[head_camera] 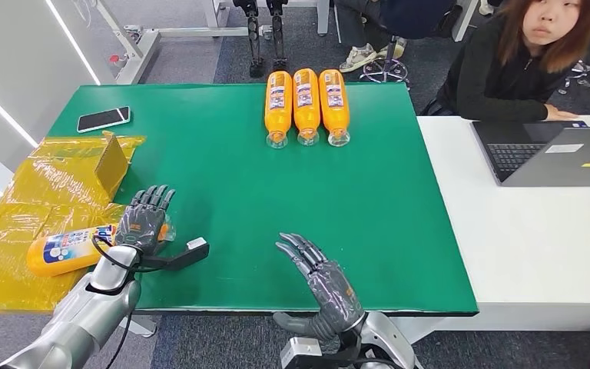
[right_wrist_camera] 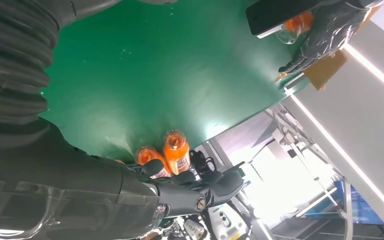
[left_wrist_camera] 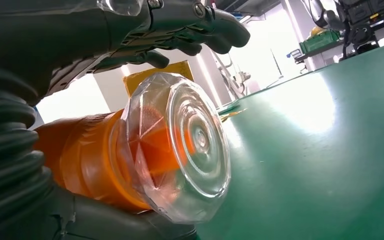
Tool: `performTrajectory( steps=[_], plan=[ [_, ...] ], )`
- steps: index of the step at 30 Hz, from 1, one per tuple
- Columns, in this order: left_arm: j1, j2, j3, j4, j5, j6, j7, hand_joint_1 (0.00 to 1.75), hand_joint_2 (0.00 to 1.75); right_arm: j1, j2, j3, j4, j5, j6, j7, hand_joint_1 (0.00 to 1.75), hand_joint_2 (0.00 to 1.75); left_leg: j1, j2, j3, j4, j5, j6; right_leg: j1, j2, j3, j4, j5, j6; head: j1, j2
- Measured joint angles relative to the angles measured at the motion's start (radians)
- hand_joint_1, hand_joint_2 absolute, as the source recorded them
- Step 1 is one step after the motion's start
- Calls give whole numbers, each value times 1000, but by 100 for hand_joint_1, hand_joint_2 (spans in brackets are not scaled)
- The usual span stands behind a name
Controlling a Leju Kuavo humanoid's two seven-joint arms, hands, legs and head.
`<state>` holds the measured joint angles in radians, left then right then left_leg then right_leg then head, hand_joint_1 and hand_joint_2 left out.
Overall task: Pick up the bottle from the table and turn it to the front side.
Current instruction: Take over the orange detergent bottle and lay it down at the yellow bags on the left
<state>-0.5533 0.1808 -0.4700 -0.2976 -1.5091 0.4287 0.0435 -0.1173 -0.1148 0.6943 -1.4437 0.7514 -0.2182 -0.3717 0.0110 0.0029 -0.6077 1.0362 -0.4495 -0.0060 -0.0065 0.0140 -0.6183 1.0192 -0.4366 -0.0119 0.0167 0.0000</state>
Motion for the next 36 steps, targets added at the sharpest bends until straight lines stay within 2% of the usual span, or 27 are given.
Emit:
performTrajectory(
  steps=[4,6,11,15,20,23,29,32,36],
  plan=[
    [0,2,0,0,-19,14,-9,0,175,-2,0,0,9,-11,-2,-11,0,175,0,0,0,0,0,0,0,0,0,0,0,0,0,0],
    [-2,5,0,0,-22,19,-44,0,175,-2,0,0,14,-15,-5,-16,0,175,0,0,0,0,0,0,0,0,0,0,0,0,0,0],
    [-24,22,0,-2,-2,-15,-235,0,175,1,0,0,27,-16,-27,-19,0,175,0,0,0,0,0,0,0,0,0,0,0,0,0,0],
    [-40,32,2,-12,31,-50,-345,0,175,7,0,-2,34,-16,-43,-18,0,175,0,0,0,0,0,0,0,0,-1,0,0,0,0,0],
    [-55,30,25,-62,189,-109,-552,0,175,39,0,-19,26,-5,-70,-4,0,175,0,0,0,1,1,0,0,0,-1,0,0,0,0,0],
    [-58,28,28,-117,287,-155,-645,0,175,66,-4,-36,9,3,-82,2,0,175,0,0,-1,0,0,0,0,0,-1,0,0,0,0,0],
    [-52,27,27,-214,410,-210,-712,0,175,102,-15,-67,-28,9,-95,9,0,175,0,0,-1,1,0,1,0,0,-1,-1,0,0,0,0],
    [-33,28,13,-285,553,-258,-737,0,175,116,-16,-90,-53,21,-98,20,0,175,0,0,-1,1,0,1,0,0,-1,0,0,0,0,0],
    [11,26,-47,-413,749,-300,-744,0,175,130,-17,-125,-88,27,-98,24,0,175,0,0,-1,1,0,1,0,0,-1,-1,0,0,0,0]
  ],
)
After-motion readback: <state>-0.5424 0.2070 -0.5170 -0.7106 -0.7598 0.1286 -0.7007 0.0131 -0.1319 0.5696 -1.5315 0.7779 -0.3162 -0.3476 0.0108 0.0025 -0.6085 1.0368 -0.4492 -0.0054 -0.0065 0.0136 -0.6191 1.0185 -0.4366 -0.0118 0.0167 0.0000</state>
